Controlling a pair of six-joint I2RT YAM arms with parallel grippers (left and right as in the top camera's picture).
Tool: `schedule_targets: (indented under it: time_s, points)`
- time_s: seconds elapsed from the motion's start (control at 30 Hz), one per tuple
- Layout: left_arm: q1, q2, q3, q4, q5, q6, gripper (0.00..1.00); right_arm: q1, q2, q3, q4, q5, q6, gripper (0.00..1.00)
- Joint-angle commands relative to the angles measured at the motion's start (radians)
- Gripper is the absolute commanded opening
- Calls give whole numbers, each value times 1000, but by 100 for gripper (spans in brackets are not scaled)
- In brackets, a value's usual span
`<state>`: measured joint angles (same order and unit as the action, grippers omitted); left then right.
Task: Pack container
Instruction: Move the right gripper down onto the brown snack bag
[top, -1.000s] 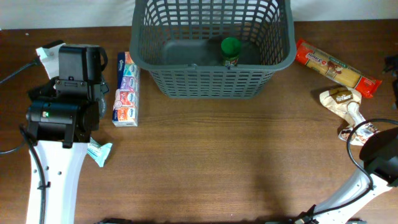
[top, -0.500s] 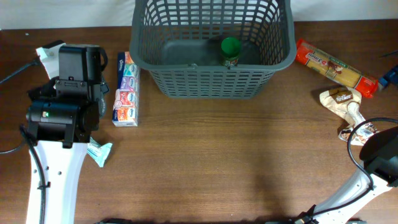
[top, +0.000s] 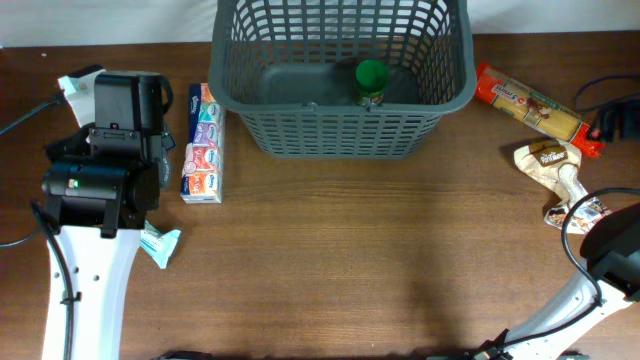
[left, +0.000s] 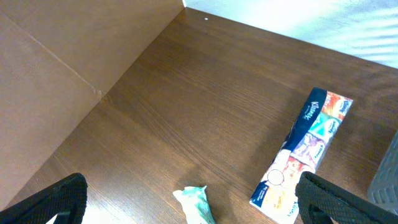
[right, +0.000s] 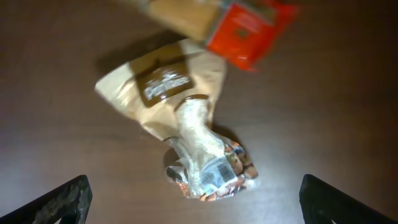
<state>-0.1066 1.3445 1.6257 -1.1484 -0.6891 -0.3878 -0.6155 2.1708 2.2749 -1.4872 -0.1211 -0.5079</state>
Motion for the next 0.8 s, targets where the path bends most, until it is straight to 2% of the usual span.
schedule_targets:
  time_s: [0.0, 0.1, 0.2, 0.33, 0.4, 0.6, 0.77]
  points:
    - [5, -10, 13, -1, -14, 0, 99, -6, -2, -67, 17, 19, -200, 99]
    - [5, -10, 13, -1, -14, 0, 99, -18, -2, -122, 81, 123, -199, 99]
    - [5, -10, 13, -1, -14, 0, 99, -23, -2, -140, 72, 107, -164, 99]
    - [5, -10, 13, -1, -14, 0, 99, -24, -2, -179, 84, 72, -203, 99]
    - [5, -10, 13, -1, -14, 0, 99, -24, -2, -227, 127, 74, -240, 99]
    - [5, -10, 13, -1, -14, 0, 99, -25, -2, -433, 299, 78, -236, 99]
    - [5, -10, 13, -1, -14, 0, 99, -25, -2, -546, 351, 111, -236, 99]
